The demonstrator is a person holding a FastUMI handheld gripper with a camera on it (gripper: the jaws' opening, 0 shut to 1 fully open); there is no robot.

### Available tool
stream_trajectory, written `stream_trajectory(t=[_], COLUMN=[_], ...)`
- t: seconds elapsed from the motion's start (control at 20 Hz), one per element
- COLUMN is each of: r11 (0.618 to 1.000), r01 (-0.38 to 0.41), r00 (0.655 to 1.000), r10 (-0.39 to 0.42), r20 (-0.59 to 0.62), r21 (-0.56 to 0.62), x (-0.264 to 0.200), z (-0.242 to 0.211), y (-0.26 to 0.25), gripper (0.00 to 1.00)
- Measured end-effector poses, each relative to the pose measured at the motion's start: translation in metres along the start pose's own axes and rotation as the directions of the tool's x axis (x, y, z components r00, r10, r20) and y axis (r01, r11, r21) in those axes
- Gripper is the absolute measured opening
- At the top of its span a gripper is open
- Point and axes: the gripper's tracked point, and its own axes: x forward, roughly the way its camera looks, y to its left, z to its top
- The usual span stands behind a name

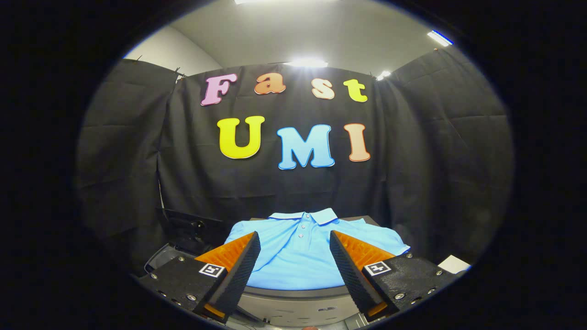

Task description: Put the clothes into the washing machine and then close the washing machine lid.

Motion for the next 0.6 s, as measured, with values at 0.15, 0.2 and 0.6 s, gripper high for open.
stream_trajectory(t=[0.15, 0.2, 0.6], r11=[1.000, 1.000, 0.998], r01=[-0.010, -0.017, -0.059], r00=[0.997, 0.993, 0.964], r10=[0.011, 0.019, 0.063], r20=[-0.082, -0.120, -0.260], r21=[0.011, 0.012, 0.026], x=[0.031, 0.042, 0.115], z=[-0.019, -0.027, -0.039], y=[-0.009, -0.011, -0.010], gripper=[0.95, 0.95, 0.95])
